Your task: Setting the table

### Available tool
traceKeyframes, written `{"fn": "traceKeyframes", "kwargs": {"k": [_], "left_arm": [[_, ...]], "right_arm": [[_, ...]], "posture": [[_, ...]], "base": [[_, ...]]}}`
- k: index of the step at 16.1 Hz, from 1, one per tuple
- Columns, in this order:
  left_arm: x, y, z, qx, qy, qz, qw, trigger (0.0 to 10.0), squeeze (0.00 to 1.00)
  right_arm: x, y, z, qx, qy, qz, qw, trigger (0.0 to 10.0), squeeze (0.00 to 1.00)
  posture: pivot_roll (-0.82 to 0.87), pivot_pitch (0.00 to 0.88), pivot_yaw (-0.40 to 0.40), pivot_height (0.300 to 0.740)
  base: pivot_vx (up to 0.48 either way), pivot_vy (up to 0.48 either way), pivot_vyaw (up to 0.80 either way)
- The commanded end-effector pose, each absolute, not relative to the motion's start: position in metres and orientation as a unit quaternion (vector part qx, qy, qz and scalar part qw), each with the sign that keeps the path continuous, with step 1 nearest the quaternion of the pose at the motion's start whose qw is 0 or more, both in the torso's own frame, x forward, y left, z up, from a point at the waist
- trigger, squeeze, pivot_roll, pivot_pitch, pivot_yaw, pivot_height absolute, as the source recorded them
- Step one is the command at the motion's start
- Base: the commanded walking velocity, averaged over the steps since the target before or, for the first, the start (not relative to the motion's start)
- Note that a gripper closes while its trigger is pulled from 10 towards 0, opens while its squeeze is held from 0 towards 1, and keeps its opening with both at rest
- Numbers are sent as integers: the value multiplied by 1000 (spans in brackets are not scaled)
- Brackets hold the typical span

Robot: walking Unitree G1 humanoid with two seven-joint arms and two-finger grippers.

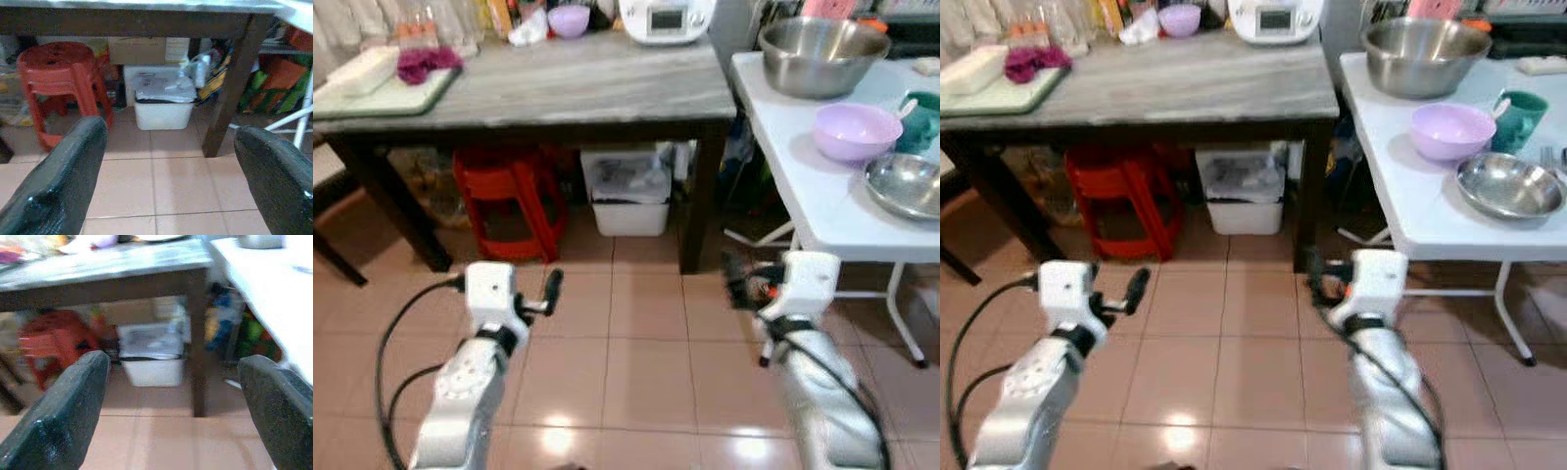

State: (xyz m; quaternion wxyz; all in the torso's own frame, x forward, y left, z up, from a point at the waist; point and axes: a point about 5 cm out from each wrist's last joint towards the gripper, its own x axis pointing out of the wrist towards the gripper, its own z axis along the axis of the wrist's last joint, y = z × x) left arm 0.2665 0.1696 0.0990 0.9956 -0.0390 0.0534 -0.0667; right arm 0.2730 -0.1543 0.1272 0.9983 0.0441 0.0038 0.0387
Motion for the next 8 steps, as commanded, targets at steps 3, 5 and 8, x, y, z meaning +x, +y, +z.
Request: {"fn": "traceKeyframes", "kwargs": {"k": [3, 5, 8], "left_arm": [[268, 168, 107, -42, 41, -69, 996, 10000, 0], [268, 167, 108, -43, 38, -71, 996, 10000, 0], [266, 167, 107, -46, 40, -72, 996, 10000, 0]], "right_arm": [[272, -161, 135, 36, -8, 26, 999, 10000, 0], [272, -162, 136, 37, -7, 22, 999, 10000, 0], [272, -159, 134, 42, 0, 31, 999, 10000, 0]], "posture": [[-123, 100, 67, 740], [-122, 103, 67, 740], [-119, 104, 67, 740]], "base": [[0, -321, 0], [0, -322, 0], [0, -320, 0]]}}
